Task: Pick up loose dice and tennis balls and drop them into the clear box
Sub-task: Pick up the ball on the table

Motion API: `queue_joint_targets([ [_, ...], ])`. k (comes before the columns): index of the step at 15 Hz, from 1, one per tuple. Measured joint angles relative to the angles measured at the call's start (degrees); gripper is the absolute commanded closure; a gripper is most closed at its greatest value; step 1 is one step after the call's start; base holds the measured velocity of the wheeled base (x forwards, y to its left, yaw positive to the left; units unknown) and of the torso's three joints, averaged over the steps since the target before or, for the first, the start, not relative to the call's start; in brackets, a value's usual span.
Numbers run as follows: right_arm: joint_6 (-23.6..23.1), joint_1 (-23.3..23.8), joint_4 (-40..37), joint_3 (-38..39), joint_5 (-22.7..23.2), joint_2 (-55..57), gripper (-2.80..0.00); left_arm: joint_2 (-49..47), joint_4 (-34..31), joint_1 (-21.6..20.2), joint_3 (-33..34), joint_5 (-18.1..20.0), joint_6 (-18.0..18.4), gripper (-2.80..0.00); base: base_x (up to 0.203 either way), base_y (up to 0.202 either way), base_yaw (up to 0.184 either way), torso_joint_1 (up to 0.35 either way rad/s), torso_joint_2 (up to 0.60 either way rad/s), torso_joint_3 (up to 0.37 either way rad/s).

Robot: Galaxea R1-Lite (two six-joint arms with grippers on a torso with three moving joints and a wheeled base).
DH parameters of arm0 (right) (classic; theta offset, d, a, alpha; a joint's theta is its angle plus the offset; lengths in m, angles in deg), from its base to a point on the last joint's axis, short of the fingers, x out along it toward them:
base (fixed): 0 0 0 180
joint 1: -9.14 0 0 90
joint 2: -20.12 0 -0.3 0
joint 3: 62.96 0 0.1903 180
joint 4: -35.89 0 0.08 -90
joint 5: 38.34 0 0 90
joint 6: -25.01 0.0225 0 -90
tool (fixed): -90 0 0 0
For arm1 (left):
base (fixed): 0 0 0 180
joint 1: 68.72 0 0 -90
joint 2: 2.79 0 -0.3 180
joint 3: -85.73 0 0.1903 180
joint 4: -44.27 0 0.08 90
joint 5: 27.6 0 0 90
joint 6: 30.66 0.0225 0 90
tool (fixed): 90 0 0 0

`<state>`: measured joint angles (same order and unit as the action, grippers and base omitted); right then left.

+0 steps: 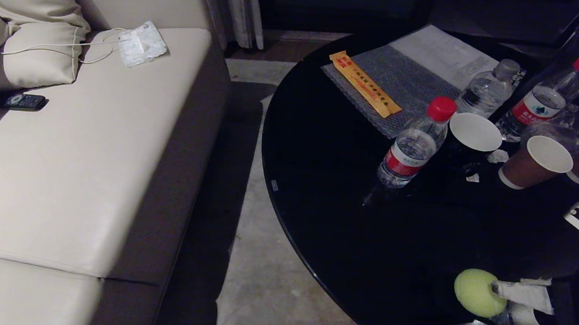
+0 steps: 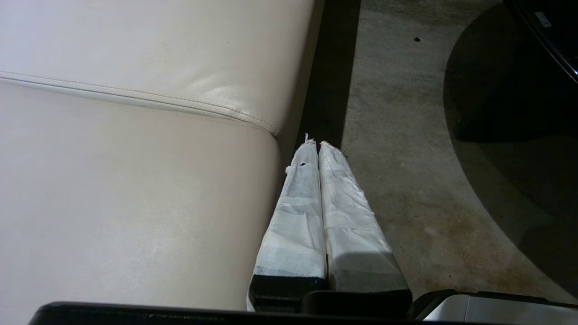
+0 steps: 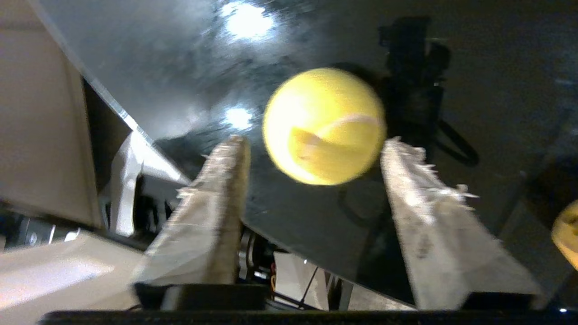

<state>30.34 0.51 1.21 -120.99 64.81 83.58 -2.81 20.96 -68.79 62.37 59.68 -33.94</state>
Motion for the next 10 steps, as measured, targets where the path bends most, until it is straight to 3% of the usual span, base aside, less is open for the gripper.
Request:
queue_joint_targets([
  [6, -5.0, -3.4, 0.2, 0.3, -0.8, 4.4, -2.8, 0.0, 0.0, 0.0, 0.0, 0.0, 0.0, 0.0, 0.0, 0.0, 0.0, 0.0, 0.0, 0.0],
  [10, -7.6, -3.5, 2.6, 0.4, -7.1, 8.1, -2.8, 0.0, 0.0, 0.0, 0.0, 0.0, 0.0, 0.0, 0.0, 0.0, 0.0, 0.0, 0.0, 0.0],
])
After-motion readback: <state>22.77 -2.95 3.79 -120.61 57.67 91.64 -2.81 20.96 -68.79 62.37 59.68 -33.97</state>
